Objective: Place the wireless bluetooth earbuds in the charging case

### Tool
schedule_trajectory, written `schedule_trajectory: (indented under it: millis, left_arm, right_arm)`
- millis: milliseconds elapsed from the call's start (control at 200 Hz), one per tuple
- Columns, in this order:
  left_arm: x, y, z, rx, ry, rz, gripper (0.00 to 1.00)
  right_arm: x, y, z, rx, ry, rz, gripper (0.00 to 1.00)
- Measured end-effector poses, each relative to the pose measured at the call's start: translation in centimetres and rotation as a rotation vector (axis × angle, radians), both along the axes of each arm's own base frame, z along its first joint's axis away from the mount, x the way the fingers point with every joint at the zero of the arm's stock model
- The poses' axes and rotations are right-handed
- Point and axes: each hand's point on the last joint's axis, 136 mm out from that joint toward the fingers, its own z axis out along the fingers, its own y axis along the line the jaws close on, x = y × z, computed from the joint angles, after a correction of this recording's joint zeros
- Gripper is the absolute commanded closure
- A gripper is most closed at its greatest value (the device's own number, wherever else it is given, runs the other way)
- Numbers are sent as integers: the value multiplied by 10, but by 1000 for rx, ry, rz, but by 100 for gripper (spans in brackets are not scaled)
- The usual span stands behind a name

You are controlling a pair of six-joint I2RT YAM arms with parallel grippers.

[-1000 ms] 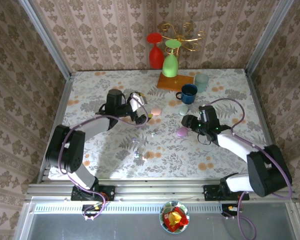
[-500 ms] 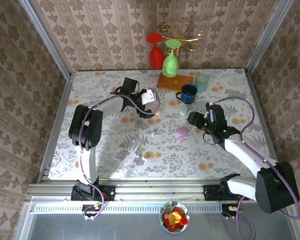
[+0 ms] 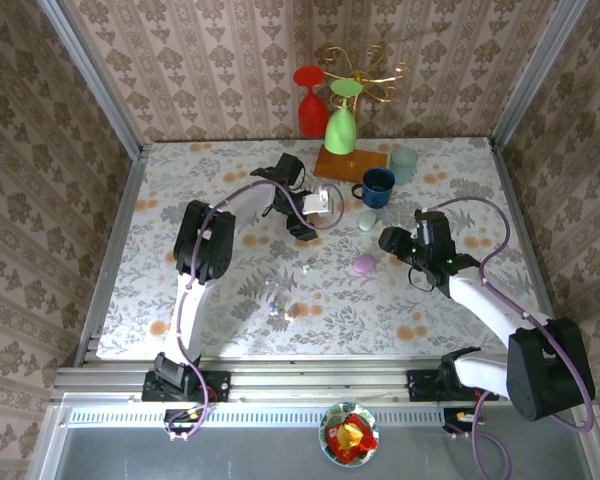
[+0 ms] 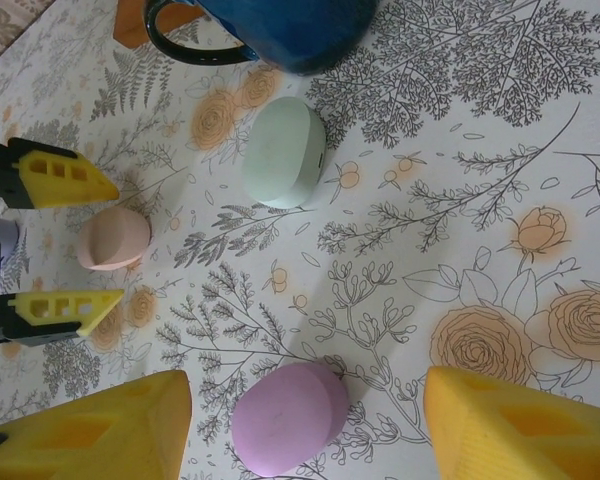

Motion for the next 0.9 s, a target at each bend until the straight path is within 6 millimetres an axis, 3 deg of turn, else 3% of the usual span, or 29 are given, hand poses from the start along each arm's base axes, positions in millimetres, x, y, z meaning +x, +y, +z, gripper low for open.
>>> schedule_trajectory:
  millis: [230,295,350,455,740,810,900]
  left_arm:
    - [1,7,7,50,-1,0,60]
    - [0,8,7,52,0,-3,59]
    - [0,8,7,53,-3,-7,49]
    - [-1,9,6,62,0,-5,41]
    - [-3,9,1,90,-1,-6,38]
    - [-2,7,-5,108,0,-8,41]
    - [0,5,-14,125,8,-9,57]
  right_arm:
    - [-1,-5,-4,3,9,-13,37]
    - [-1,-6,-3,5,9,-14,37]
    - [-1,-6,-3,9,10,-14,37]
    - [-1,-5,-3,16,11,-10,37]
    - [-2,-5,-5,21,15,-8,37]
    - [-2,-5,-5,22,12,-8,37]
    - [-2,-5,-5,24,13,-8,37]
